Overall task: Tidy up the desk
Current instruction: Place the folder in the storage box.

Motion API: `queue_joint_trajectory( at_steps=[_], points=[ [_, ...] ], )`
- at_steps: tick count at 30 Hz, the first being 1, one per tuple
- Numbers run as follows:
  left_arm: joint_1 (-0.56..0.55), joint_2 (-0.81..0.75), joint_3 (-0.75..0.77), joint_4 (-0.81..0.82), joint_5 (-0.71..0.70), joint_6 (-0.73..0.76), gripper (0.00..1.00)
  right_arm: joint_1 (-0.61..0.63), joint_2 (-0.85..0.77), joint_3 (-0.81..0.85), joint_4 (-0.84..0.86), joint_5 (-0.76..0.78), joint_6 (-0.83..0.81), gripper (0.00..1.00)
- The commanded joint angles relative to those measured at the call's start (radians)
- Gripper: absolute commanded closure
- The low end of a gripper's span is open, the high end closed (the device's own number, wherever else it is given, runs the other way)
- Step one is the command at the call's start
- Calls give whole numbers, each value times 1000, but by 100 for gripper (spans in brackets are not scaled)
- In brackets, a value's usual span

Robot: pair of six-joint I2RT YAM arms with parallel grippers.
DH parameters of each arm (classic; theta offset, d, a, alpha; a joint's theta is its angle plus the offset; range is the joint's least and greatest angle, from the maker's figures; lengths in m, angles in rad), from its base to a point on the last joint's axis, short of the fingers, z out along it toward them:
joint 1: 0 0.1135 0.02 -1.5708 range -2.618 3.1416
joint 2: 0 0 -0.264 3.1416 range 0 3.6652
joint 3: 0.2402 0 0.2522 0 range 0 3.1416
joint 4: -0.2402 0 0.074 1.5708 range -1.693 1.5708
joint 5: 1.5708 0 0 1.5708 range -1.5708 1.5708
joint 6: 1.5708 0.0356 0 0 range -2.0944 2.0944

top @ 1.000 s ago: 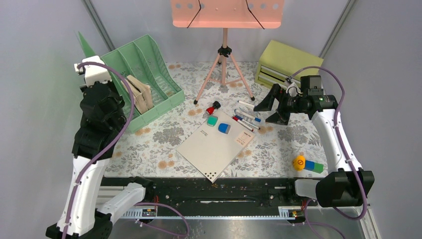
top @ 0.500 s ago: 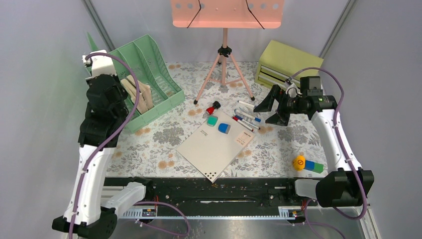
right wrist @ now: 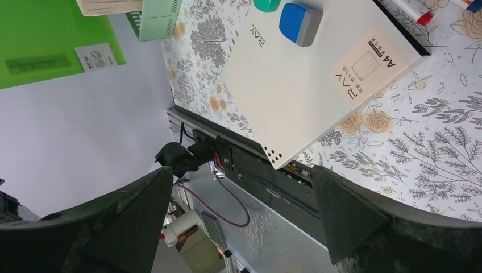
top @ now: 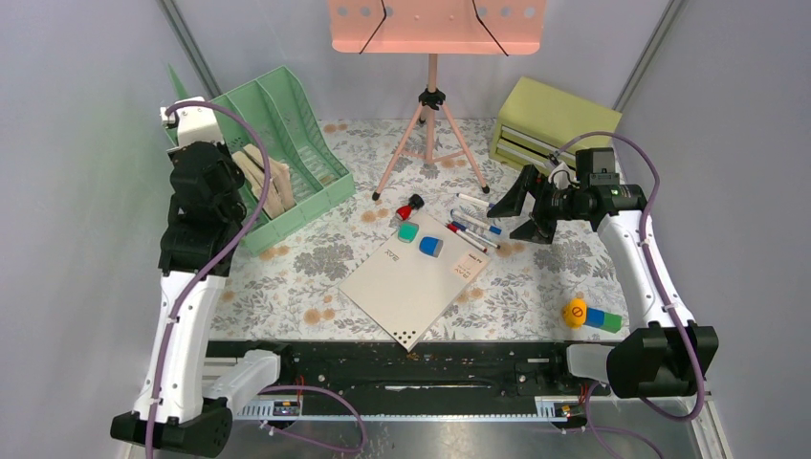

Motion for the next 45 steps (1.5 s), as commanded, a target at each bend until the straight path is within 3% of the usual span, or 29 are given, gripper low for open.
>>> queue_joint_trajectory(
  at_steps=[1, 8, 30, 45],
  points=[
    [24, -14, -41, 162, 43, -13, 100, -4, -9, 1, 9, -28, -5, 1],
    [71, -59, -167, 305, 110, -16, 100, -5, 4, -2, 9, -36, -12, 1],
    [138, -32, -299, 525, 166, 27, 100, -5, 25, -15, 9, -44, -22, 1],
    [212, -17, -375, 565, 162, 4, 100, -4, 39, -16, 8, -47, -23, 0]
  ],
)
